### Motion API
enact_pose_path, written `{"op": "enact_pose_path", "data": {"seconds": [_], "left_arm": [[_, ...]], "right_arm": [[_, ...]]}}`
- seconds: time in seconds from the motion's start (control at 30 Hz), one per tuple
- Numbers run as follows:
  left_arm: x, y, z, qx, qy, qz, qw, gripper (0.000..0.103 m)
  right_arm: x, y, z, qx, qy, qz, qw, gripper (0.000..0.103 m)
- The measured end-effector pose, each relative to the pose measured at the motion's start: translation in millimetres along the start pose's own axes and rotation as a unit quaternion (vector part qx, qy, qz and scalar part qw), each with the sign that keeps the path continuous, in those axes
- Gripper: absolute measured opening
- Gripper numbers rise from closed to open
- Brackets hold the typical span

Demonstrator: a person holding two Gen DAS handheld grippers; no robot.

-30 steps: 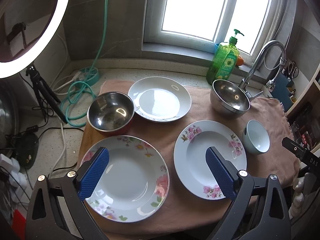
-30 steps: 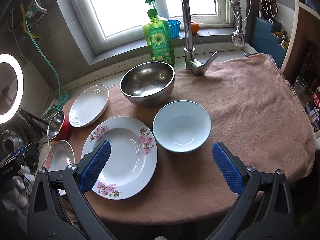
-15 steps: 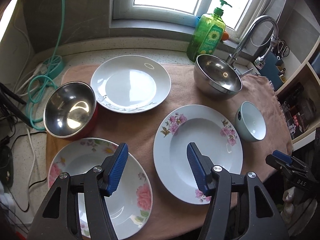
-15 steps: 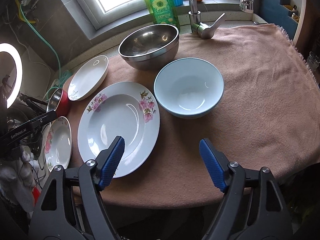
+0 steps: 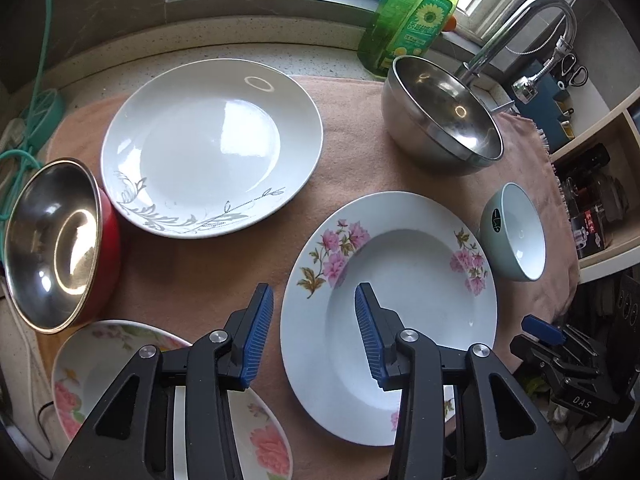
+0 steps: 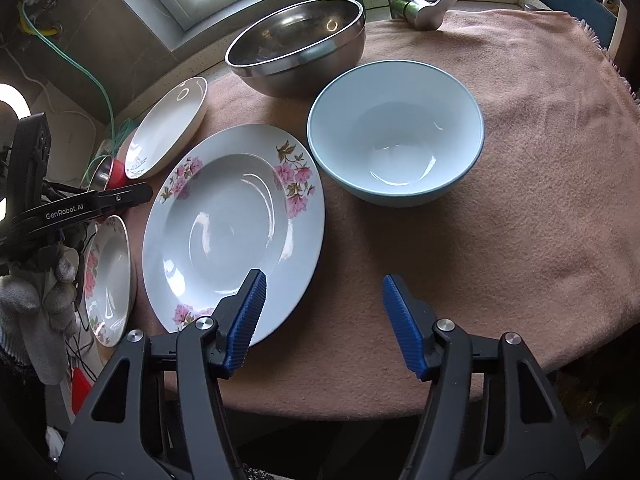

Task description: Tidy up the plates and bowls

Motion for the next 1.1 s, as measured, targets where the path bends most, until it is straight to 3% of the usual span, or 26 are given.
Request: {"op": "enact_pose_path", "data": {"seconds": [0.13, 0.3, 0.67, 0.93, 1.1], "left_arm": [[8.8, -4.7, 3.8, -0.004, 0.009, 0.016, 0.9998, 0.038], [17.5, -5.9, 5.7, -0.004, 0.014, 0.031, 0.9994, 0.03], [26.2, -9.1, 8.3, -0.002, 0.015, 0.042, 0.999, 0.026], [29.2, -10.6, 9.9, -0.007, 0.018, 0.045, 0.9988, 0.024], [29.2, -11.3, 10.0, -0.009, 0.019, 0.046, 0.9987, 0.024]], "right_arm": [[6.5, 0.8, 0.0, 0.0, -0.004, 0.006, 1.0, 0.056], [19.1, 2.6, -0.8, 0.007, -0.016, 0.022, 1.0, 0.049], [29.0, 2.9, 4.0, 0.004, -0.027, 0.035, 0.999, 0.042], [33.5, 2.4, 11.9, -0.003, -0.044, 0.043, 0.998, 0.029], [35.3, 1.6, 15.6, -0.006, -0.04, 0.046, 0.998, 0.028]]}}
Point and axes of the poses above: each gripper's, at about its wrist camera, not at the fingertips, and x roughly the way its jaws point, z to its left, y to its underside, the point moved 6 cm from there along x, roughly the way its jaws point
